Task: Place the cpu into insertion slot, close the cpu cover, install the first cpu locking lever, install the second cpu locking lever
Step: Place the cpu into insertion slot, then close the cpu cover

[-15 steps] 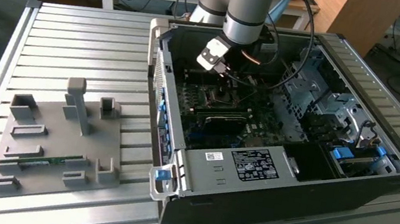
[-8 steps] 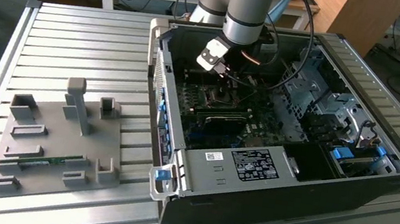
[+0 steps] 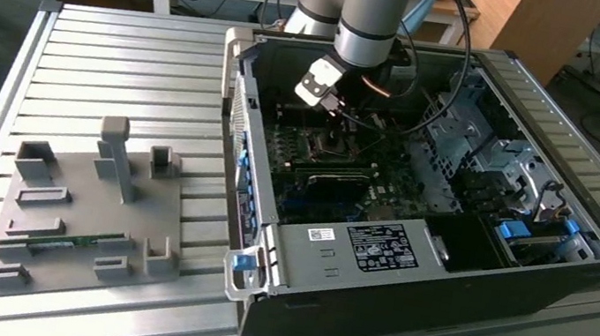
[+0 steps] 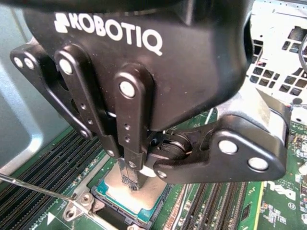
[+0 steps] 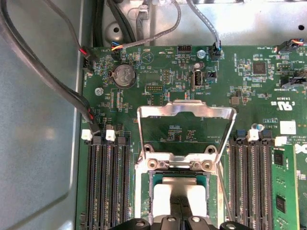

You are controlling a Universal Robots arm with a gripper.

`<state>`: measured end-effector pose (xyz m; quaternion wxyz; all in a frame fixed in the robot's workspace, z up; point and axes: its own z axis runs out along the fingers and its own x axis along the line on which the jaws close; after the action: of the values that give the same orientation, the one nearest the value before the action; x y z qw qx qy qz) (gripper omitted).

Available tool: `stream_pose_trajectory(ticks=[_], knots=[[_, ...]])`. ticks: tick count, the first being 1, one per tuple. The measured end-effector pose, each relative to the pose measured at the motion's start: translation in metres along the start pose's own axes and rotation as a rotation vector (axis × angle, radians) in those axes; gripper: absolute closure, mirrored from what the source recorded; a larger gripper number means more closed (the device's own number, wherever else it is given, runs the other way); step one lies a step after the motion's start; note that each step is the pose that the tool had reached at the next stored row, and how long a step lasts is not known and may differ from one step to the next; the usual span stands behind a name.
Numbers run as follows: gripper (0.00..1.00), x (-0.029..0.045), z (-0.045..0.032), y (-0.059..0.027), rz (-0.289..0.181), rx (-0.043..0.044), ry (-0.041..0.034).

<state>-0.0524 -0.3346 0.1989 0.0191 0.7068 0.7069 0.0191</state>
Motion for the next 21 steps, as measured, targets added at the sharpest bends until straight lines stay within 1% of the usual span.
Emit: stream_pose_trajectory(ticks=[4,6,12,16,18,21], knots=[[0.89,0.0003,-0.0018,0.0003,0.000,-0.0011,0.0017],[0.89,0.0000,-0.0055,0.0003,0.000,0.0000,0.0000],[0.89,0.0000,-0.0175,0.0009,0.000,-0.0001,0.0001],[0.89,0.0001,-0.0189,0.0010,0.000,-0.0003,0.0004],[0.89,0.0000,-0.0230,0.0013,0.000,-0.0001,0.0001],[0.89,0.0000,-0.0231,0.0013,0.000,-0.0001,0.0001]])
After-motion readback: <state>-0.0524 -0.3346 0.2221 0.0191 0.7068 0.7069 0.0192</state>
